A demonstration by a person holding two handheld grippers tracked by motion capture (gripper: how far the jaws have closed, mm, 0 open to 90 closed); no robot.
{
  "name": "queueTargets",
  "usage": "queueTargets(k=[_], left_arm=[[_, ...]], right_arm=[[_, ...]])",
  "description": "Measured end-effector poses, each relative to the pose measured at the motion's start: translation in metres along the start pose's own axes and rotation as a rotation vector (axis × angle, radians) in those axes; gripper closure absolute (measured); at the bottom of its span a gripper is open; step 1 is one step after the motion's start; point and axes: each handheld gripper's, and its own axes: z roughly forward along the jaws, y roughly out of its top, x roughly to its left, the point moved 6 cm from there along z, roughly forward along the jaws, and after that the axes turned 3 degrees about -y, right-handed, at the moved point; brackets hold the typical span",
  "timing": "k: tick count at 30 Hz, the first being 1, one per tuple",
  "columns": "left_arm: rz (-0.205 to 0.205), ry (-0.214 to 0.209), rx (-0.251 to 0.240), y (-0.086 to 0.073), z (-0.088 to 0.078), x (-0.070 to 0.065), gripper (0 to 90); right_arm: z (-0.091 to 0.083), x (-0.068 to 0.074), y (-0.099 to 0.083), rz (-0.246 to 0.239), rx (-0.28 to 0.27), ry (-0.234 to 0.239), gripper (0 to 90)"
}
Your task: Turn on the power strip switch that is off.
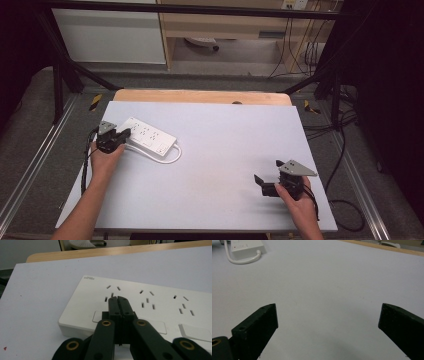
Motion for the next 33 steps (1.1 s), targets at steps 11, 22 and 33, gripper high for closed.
queueTargets(k=[11,22,33], left_arm=[[-0.005,-0.003,0.003,-0.0004,0.0005,-0.0001,90.0],[0.010,-0.008,0.011,0.0002,0.0043,-0.0066,90.0],[-0.002,-0.014,-0.011,0.0018,0.0027,-0.0055,90.0]], right_arm=[[-0.0006,0.0000,0.0002,-0.001,-0.003,0.000,3.0],[-0.0015,-0.0004,0.0008,0.003,-0.008,-0.002,3.0],[-0.0031,-0.0019,0.0012,0.008,-0.014,-0.004,3.0]])
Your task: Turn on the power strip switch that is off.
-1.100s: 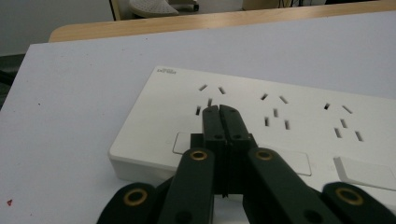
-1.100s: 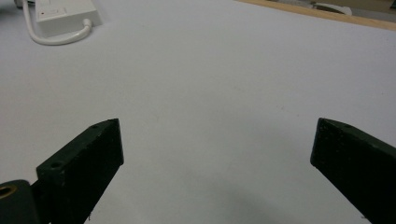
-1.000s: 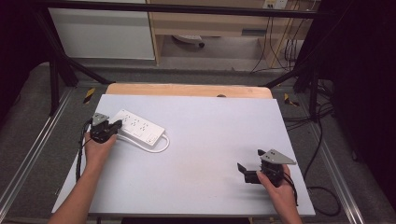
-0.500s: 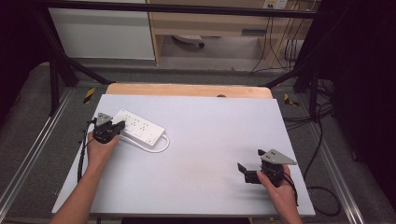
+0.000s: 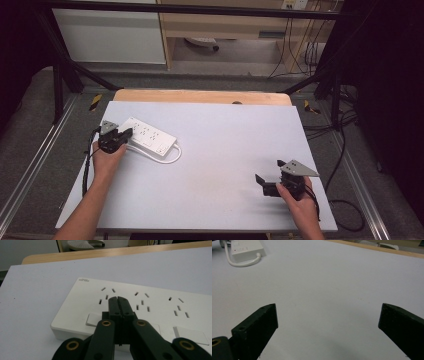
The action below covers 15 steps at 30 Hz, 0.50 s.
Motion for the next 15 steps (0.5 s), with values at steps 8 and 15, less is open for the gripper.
queueTargets(k=[8,15], left_arm=[[-0.006,-0.004,-0.003,0.0018,-0.0019,-0.0009,90.0],[-0.002,-0.015,-0.010,0.0049,-0.0047,-0.0053,90.0]], right_arm=[[0.0004,-0.0002,0.0002,-0.001,0.000,0.000,2.9],[0.0006,-0.0011,-0.0002,-0.003,0.002,-0.002,3.0]])
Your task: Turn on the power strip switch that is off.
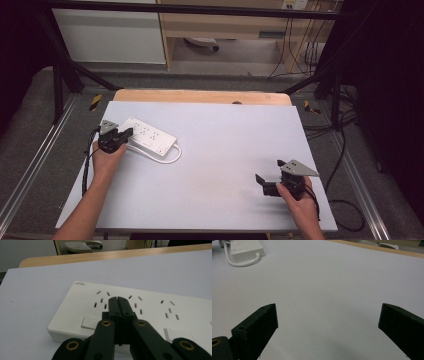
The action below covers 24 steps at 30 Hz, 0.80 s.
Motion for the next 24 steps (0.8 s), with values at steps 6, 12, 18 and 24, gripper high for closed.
queueTargets(k=[6,12,18,24], left_arm=[[-0.005,0.000,0.006,0.001,-0.002,0.000,90.0],[-0.002,-0.016,-0.008,0.004,-0.006,-0.004,90.0],[-0.005,-0.047,-0.020,0.007,-0.011,-0.010,90.0],[0.006,-0.056,-0.021,0.011,-0.015,-0.015,89.0]], right_arm=[[0.000,0.001,0.000,0.004,-0.001,0.002,3.0],[0.000,0.000,0.000,0.003,-0.002,0.002,3.0],[0.000,0.001,0.000,0.000,0.000,0.001,3.0],[0.000,0.001,0.001,0.003,-0.001,0.002,3.0]])
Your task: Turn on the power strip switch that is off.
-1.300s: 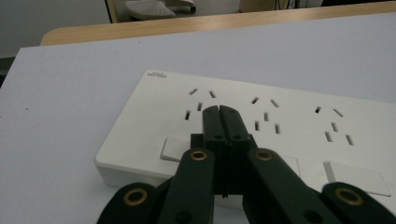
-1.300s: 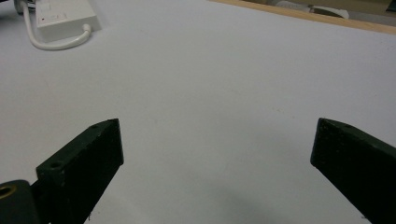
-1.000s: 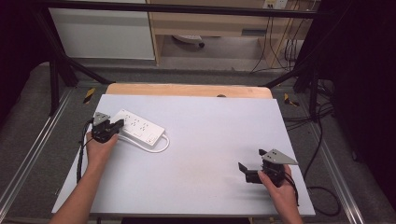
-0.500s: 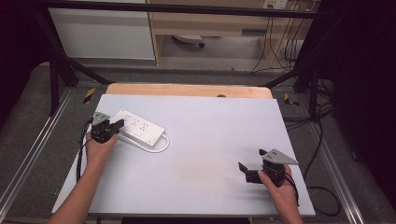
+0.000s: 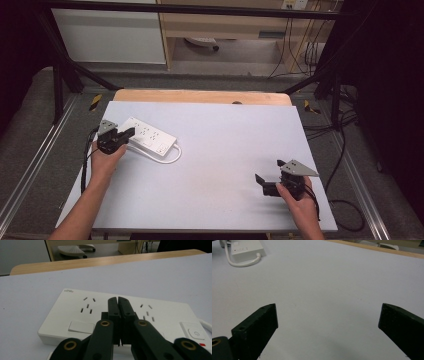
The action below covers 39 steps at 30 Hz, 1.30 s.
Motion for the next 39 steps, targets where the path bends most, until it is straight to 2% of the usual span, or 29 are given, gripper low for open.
queueTargets(k=[10,20,23,29,39], left_arm=[[-0.008,-0.010,-0.017,0.004,-0.006,-0.004,85.3],[-0.022,-0.010,-0.035,0.009,-0.012,-0.010,67.7],[-0.027,-0.016,-0.043,0.011,-0.013,-0.013,64.8],[-0.023,-0.036,-0.053,0.013,-0.017,-0.020,59.6],[-0.019,-0.073,-0.077,0.017,-0.025,-0.035,45.1]], right_arm=[[0.000,0.000,0.000,-0.003,0.001,0.000,2.7],[0.001,0.001,0.000,-0.005,0.002,0.005,2.7],[0.000,0.001,0.000,-0.005,0.003,0.006,2.7],[0.001,0.001,0.000,-0.007,0.005,0.006,2.6],[0.001,0.001,0.000,-0.009,0.005,0.005,2.6]])
